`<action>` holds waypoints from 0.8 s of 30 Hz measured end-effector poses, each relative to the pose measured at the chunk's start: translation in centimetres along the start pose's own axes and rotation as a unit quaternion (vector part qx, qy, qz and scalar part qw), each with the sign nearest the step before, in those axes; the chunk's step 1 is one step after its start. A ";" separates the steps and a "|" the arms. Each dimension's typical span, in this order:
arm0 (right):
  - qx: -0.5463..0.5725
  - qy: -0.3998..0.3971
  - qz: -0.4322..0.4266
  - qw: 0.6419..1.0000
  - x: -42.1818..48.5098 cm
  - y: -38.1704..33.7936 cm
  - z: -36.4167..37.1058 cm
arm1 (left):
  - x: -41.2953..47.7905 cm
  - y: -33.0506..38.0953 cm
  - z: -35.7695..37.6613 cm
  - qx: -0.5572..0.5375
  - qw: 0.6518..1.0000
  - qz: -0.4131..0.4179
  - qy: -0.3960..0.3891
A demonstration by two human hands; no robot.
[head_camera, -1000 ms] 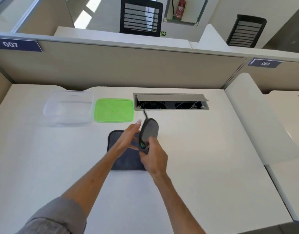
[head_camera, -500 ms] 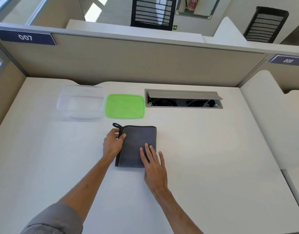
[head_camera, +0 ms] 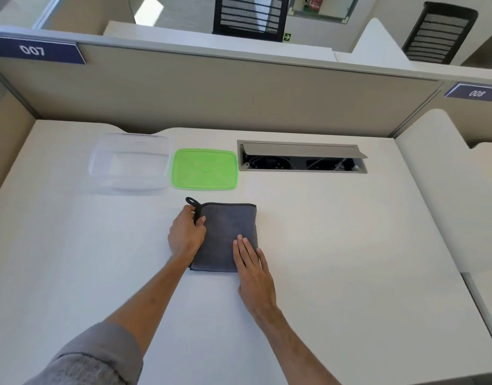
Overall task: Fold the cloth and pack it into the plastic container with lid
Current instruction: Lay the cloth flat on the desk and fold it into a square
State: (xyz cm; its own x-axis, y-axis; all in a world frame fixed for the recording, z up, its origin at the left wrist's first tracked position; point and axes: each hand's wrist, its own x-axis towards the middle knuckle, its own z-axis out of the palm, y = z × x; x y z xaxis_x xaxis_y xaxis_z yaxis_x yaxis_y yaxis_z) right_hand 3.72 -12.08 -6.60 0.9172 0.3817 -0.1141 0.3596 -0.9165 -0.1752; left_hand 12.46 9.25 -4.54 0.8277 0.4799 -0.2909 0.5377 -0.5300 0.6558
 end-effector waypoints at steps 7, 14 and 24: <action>0.068 -0.048 -0.014 0.996 -0.3 0.8 0.2 | -0.5 1.3 0.5 0.092 0.978 0.166 0.087; 0.121 -0.010 0.032 0.992 -0.2 0.6 -1.1 | 1.6 2.6 4.1 0.266 0.787 0.530 -0.174; 0.210 0.082 0.209 0.952 -0.6 0.3 -2.0 | 3.9 2.7 5.2 0.248 0.816 0.489 -0.182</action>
State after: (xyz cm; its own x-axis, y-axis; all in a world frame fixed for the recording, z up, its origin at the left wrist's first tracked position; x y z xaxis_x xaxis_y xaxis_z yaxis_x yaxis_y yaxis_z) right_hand 3.66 -12.79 -4.62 0.9919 -0.0605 -0.1117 -0.1108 -0.8419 -0.5281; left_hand 17.94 6.06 -7.47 0.8444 -0.5339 -0.0437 -0.4846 -0.7962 0.3622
